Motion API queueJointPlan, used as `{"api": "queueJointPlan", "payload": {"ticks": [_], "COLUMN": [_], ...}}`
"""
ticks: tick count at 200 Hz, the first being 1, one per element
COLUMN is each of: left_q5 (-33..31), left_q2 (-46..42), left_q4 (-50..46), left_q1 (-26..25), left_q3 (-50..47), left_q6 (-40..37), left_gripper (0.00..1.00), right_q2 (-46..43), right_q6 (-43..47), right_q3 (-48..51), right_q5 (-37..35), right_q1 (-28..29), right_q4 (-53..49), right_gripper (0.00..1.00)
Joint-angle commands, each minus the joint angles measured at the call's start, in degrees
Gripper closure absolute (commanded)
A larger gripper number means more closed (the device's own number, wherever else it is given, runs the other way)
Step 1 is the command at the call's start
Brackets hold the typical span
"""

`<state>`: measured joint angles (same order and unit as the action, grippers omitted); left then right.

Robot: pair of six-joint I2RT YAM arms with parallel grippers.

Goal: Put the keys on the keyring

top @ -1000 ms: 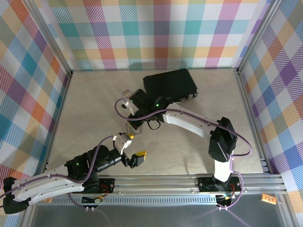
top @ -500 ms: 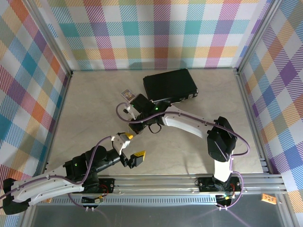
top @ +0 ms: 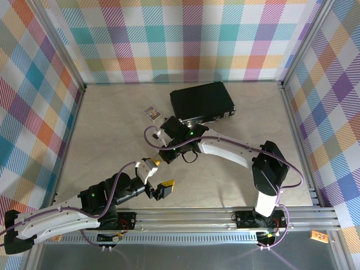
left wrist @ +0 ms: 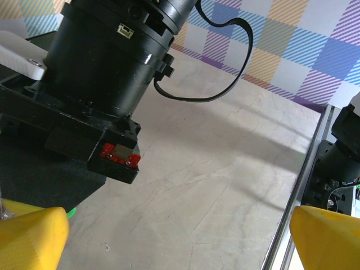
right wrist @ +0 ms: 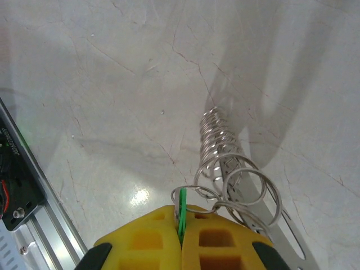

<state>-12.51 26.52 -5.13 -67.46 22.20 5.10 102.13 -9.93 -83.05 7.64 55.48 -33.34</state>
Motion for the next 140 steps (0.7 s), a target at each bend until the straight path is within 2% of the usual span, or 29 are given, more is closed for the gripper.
{"api": "queueJointPlan", "payload": {"ticks": [1, 140], "left_q5": [0.74, -0.21], "left_q2": [-0.27, -0.07], "left_q4": [1.98, 1.39], "left_q1": [-0.03, -0.04], "left_q3": [0.83, 0.66], "left_q6": [-0.53, -0.18], "left_gripper": [0.0, 0.0], "right_q2": [-1.86, -6.41], "right_q6": [-0.96, -2.86], "right_q3": [1.73, 12.13], "right_q5": [1.3, 1.05], "right_q1": [-0.21, -0.21], "right_q4": [0.36, 0.51], "right_gripper": [1.0, 1.0]}}
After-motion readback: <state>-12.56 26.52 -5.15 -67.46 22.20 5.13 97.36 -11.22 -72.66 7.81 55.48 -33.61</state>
